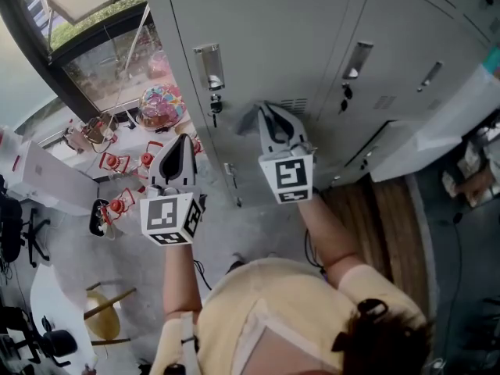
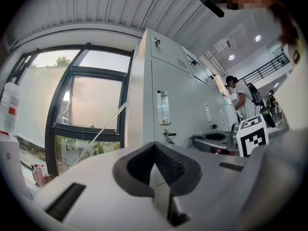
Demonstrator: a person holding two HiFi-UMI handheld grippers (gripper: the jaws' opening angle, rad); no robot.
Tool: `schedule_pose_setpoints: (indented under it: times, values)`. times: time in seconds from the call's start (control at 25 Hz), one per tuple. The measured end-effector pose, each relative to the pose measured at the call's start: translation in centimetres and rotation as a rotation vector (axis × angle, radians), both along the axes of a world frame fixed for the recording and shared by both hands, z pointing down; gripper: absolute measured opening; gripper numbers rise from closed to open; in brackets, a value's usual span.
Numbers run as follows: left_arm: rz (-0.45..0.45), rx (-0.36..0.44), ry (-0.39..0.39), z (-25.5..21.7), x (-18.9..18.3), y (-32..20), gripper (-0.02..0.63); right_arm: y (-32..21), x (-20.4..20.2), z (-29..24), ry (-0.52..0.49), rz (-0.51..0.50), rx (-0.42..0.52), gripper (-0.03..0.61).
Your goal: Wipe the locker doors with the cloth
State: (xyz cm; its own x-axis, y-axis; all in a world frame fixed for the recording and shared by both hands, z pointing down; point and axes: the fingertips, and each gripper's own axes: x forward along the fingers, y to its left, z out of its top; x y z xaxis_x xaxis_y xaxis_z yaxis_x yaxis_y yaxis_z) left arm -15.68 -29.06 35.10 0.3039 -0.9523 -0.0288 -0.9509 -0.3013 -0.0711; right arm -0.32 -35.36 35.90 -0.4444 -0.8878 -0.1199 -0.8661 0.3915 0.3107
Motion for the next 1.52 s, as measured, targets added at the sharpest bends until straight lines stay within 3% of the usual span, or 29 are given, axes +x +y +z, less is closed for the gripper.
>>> schedule_pose_setpoints:
  times: [0.8,1.16,1.52]
  values:
    - [0.112,-0.014,0.009,0.7,4.4,-2.3,-0.014,-1.9,9.9,0.6,-0.021,0.23,-0.016,0.019]
    - [0.099,-0.019,0.019,0.9,3.7,-2.6,-0.014,-2.0,11.4,1.0,-0.025,0.255,-0.035,0.02]
    - [0.087,-0.004,0.024,0.3,3.1,-2.7,-0.014,-0.8,10.8,-0.3,-0.067,0.214,-0.019,0.019]
